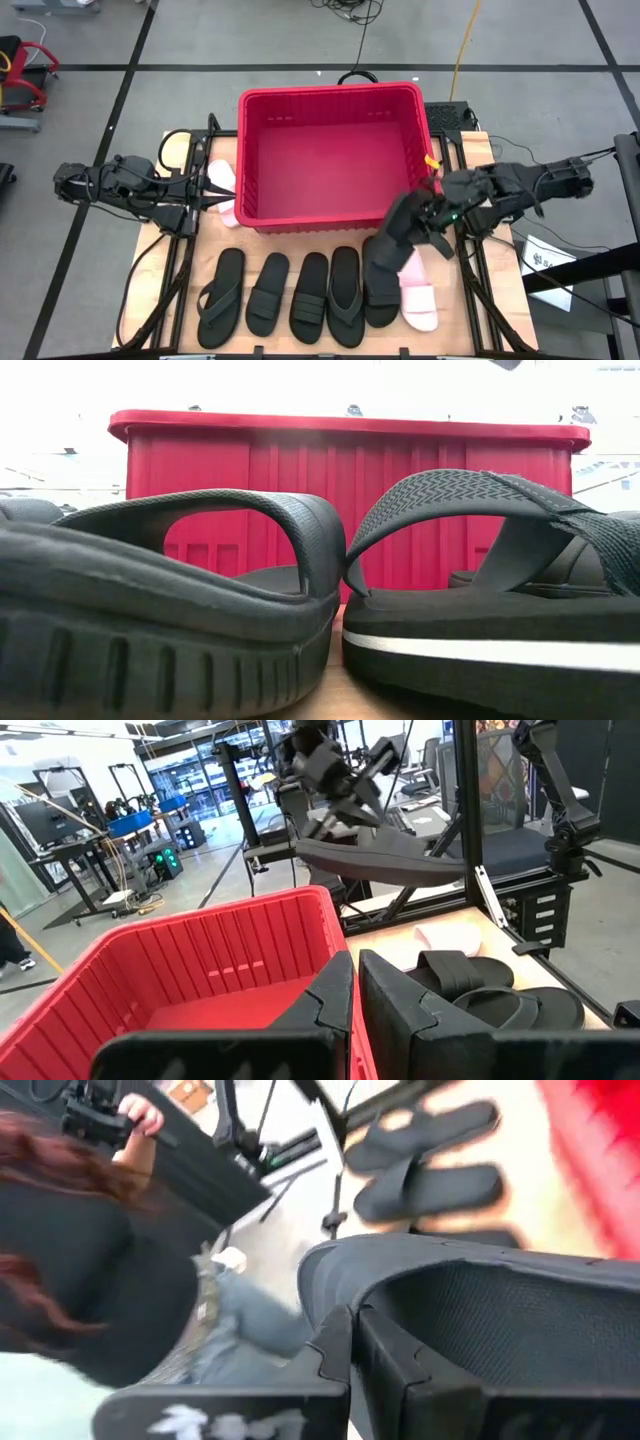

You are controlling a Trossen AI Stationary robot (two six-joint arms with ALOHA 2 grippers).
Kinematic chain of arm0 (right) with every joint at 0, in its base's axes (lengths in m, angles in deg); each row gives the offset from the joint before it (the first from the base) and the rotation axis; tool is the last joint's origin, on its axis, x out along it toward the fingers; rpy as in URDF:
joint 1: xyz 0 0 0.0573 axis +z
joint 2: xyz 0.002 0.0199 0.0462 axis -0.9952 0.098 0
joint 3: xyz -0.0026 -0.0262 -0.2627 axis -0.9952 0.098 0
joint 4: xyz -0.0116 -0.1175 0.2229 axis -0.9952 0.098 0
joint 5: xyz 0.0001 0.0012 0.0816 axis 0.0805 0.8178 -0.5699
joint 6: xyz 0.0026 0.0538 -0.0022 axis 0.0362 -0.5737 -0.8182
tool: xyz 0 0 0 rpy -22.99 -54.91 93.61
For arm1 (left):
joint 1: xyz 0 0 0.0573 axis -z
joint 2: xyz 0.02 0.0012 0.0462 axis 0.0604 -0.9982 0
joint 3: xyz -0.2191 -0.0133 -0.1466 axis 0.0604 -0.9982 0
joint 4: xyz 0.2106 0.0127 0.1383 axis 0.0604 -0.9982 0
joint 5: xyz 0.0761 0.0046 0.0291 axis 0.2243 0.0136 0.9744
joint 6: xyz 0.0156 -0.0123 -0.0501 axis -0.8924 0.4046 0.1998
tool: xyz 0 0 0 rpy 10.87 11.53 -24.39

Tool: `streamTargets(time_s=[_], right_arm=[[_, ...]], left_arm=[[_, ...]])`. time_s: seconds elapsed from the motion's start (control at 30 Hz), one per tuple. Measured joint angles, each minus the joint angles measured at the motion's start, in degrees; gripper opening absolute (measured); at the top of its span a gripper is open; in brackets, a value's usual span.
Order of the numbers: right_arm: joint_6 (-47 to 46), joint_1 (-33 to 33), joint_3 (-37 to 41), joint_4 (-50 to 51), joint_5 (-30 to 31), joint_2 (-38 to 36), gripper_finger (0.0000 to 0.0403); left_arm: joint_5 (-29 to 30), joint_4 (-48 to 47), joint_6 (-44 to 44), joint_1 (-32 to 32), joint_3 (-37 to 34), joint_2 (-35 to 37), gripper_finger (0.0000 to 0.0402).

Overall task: Pick and place slides into bin
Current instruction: Put the black slipper into the red organizer bin

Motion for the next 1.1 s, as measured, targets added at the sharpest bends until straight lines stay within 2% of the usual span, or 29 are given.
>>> streamTargets(time_s=[0.37,0.6,0.77,1.0,1.1], right_arm=[[18.1,-15.4,0.0,-0.4,2.0,0.1,0.0],[25.9,-24.7,0.0,-7.7,2.8,0.8,0.0],[30.8,-31.1,0.0,-11.6,2.7,3.7,0.0],[34.7,-38.3,0.1,-12.1,2.5,9.7,0.0],[36.7,-40.9,0.1,-12.5,-1.1,12.2,0.0]], left_arm=[[0.0,0.1,0.0,0.0,0.0,0.0,0.0026],[2.2,0.1,0.0,0.0,0.0,0.0,0.0026],[3.9,0.1,0.0,0.0,0.0,0.0,0.0026],[4.6,0.2,0.4,0.0,0.0,0.0,0.0026],[5.9,0.5,1.1,0.0,0.0,0.0,0.0026]])
